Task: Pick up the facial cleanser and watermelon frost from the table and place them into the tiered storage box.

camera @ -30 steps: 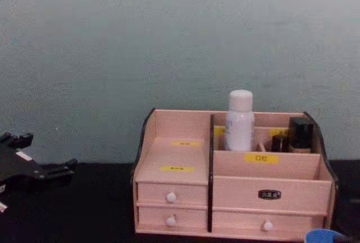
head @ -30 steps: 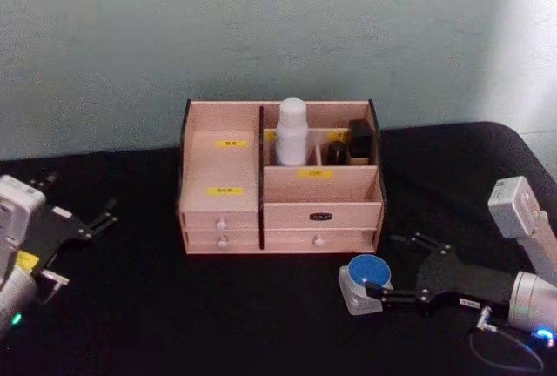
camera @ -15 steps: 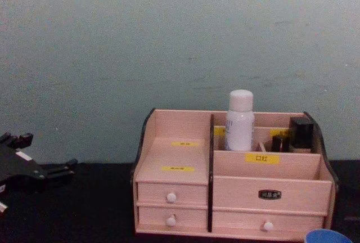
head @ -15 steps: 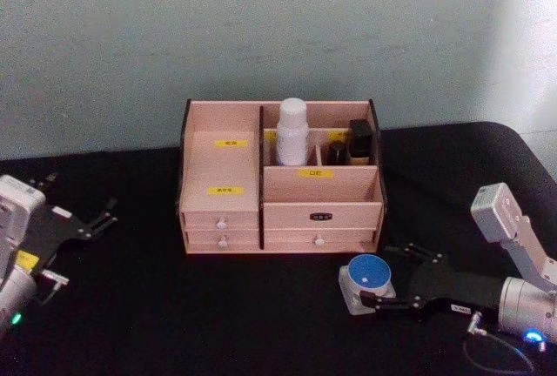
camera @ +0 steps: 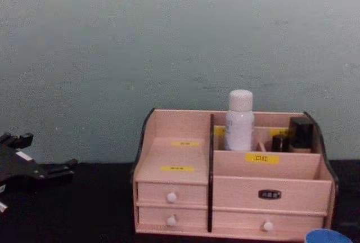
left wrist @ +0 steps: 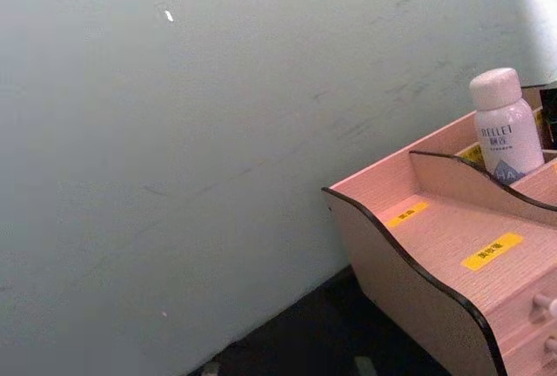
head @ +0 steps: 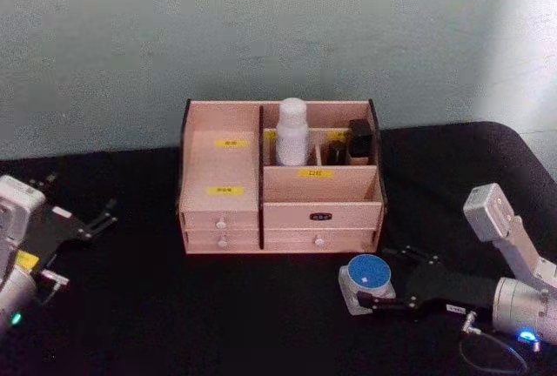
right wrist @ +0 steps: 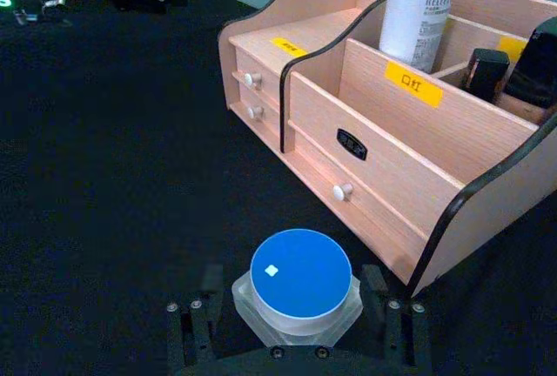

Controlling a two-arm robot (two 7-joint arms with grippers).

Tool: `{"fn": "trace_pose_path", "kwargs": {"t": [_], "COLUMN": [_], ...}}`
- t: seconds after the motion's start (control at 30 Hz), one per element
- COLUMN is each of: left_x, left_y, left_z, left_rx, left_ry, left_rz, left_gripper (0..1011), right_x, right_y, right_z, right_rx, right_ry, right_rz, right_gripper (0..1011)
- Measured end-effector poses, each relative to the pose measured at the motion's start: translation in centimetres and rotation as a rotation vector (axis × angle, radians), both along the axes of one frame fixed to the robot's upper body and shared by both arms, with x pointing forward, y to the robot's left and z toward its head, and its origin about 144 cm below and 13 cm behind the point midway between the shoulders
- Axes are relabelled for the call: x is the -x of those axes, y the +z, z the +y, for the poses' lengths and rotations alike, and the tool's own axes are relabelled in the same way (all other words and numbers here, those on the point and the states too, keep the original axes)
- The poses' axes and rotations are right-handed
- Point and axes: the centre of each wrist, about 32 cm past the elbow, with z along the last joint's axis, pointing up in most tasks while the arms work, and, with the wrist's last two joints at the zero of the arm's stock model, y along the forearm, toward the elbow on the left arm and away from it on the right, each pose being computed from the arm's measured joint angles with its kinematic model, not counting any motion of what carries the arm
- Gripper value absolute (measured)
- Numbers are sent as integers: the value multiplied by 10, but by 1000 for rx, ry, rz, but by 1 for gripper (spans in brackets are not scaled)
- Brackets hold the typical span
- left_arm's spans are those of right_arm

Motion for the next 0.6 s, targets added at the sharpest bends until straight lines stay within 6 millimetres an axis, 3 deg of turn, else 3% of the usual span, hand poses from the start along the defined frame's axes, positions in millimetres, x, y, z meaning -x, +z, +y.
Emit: {"fn": "trace_pose_path", "kwargs": {"t": [0.6], "left_x": [0], "left_y": [0], "left_z": [0], "left_rx": [0], "left_ry": [0], "left_rz": [0], "left_gripper": [1001], "right_x": [-6], "right_y": [-3], "right_z": [2], "right_rx": [-1], "right_ry": [0], "right_rz": [27], "right_gripper": [1000]}}
